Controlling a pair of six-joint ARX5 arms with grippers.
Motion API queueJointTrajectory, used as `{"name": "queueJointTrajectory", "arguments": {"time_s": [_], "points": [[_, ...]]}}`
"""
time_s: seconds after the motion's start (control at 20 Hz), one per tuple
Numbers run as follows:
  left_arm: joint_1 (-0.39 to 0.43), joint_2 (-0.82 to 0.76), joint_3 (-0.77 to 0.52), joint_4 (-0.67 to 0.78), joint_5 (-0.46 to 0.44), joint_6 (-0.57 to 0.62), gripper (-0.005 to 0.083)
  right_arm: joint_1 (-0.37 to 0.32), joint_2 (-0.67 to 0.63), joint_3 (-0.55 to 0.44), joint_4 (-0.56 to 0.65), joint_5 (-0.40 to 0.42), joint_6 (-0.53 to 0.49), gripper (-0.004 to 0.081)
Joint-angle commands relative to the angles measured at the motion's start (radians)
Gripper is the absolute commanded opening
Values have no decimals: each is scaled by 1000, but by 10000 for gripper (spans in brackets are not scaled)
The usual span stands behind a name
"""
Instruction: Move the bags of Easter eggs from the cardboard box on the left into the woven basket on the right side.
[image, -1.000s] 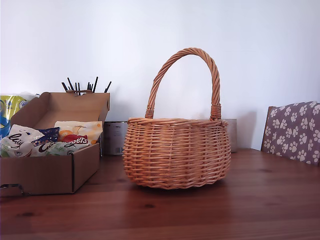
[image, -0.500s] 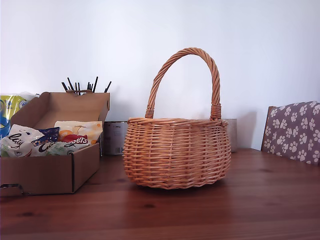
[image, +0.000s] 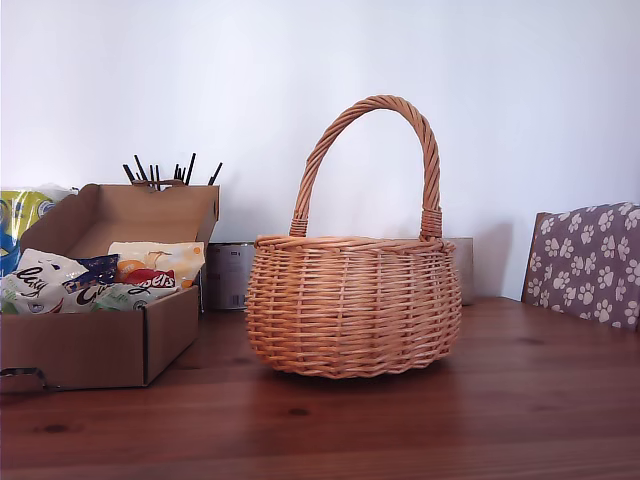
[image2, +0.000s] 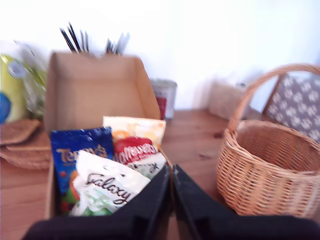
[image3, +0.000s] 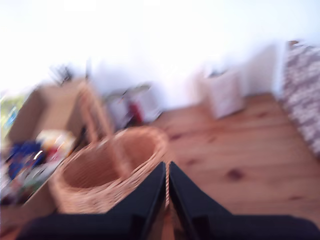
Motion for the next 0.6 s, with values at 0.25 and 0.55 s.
{"name": "queueJointTrajectory", "arguments": {"time_s": [0.25,0.55], "points": [[-41,361,246,-192,161,227,-24,180,260,159,-56,-42,-71,-12],[-42,692,435,-290,170,444,230,307,384,177,19,-53,-72,-12]]}}
